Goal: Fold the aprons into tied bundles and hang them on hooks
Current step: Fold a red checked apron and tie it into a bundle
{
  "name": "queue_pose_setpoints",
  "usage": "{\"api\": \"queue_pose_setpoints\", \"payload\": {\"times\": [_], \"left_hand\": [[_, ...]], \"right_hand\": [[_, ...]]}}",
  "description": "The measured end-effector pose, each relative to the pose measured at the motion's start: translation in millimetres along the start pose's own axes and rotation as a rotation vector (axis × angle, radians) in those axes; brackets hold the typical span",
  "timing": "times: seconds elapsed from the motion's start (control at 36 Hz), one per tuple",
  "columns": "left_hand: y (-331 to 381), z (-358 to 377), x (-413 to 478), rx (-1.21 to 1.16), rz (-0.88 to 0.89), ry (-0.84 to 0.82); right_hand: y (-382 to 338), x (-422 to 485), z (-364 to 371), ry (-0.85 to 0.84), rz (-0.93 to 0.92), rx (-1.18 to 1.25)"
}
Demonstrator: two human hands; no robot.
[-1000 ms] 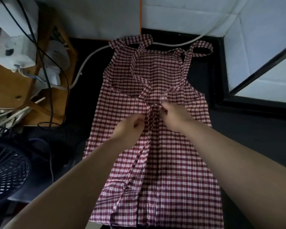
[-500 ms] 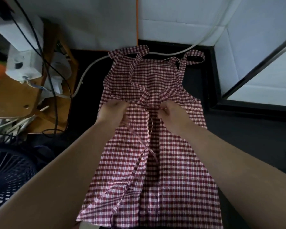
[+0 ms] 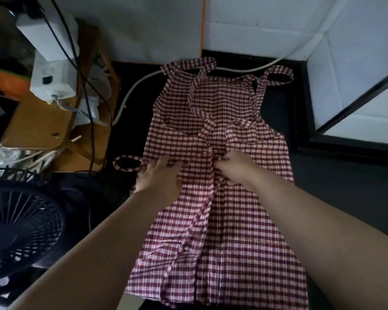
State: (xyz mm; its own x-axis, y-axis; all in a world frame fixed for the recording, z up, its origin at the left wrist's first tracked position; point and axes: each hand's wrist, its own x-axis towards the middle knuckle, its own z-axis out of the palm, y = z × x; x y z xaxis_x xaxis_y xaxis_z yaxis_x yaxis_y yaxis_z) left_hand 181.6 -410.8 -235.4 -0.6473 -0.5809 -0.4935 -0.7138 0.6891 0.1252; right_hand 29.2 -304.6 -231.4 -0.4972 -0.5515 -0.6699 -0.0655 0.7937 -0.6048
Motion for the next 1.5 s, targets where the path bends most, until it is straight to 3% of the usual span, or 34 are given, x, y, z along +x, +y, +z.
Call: {"api": "queue_pose_setpoints", "payload": {"times": [0.06,0.14,0.31,0.36,0.5,0.61,0.67,0.72,0.78,0.86,0.92,1.06,1.17,1.28,1.39,1.5], "left_hand": [[2.7,-0.7,1.5,0.048,-0.029,-0.014],[7.5,-3.4,4.9,0.095,-0.057,-0.032],[18.0,-12.1,7.5,0.133,-0.125,-0.02],[16.6,-15.0,9.9,0.145,-0.188,0.019],[0.4,-25.3,12.2,0.256,-0.342,0.191],[-7.2,-40.9,22.1,0.338,-0.405,0.114],[-4.9,-48.4,29.9,0.267,-0.302,0.159],[2.3,-52.4,38.0,0.05,-0.055,0.241],[12.2,-54.4,44.1,-0.183,0.138,0.21],[22.1,-47.2,60.8,-0.218,0.267,0.086],[26.0,-41.1,70.5,-0.201,0.318,0.018],[32.7,-36.6,83.9,-0.166,0.374,0.031],[34.4,-35.6,89.5,0.068,0.506,-0.009],[32.9,-36.4,92.4,0.106,0.561,0.053],[39.0,-43.9,94.3,-0.035,0.52,0.139],[50.9,-46.5,102.0,-0.2,0.316,0.226]], "right_hand": [[4.9,-4.7,-16.5,0.041,-0.028,-0.137],[21.0,-11.3,-51.0,0.326,-0.036,-0.38],[42.9,-25.4,-104.6,0.776,0.165,-0.227],[48.5,-29.8,-108.9,0.854,0.235,-0.19],[49.0,-33.9,-91.3,0.768,0.297,-0.244],[25.2,-13.7,-77.5,0.62,0.199,-0.364],[9.2,-0.4,-70.1,0.531,-0.026,-0.388],[-4.5,8.2,-62.8,0.378,-0.2,-0.465],[-14.7,14.9,-56.5,0.2,-0.229,-0.563],[-14.6,29.5,-51.2,0.045,-0.164,-0.681],[-11.5,36.5,-50.1,0.028,-0.152,-0.732],[-5.0,42.3,-51.1,0.037,-0.158,-0.716],[-8.9,40.1,-50.9,0.062,-0.238,-0.659],[-10.7,40.3,-49.0,0.133,-0.292,-0.643],[-10.1,46.9,-48.7,0.266,-0.308,-0.559],[-10.4,55.4,-46.9,0.366,-0.281,-0.521]]}}
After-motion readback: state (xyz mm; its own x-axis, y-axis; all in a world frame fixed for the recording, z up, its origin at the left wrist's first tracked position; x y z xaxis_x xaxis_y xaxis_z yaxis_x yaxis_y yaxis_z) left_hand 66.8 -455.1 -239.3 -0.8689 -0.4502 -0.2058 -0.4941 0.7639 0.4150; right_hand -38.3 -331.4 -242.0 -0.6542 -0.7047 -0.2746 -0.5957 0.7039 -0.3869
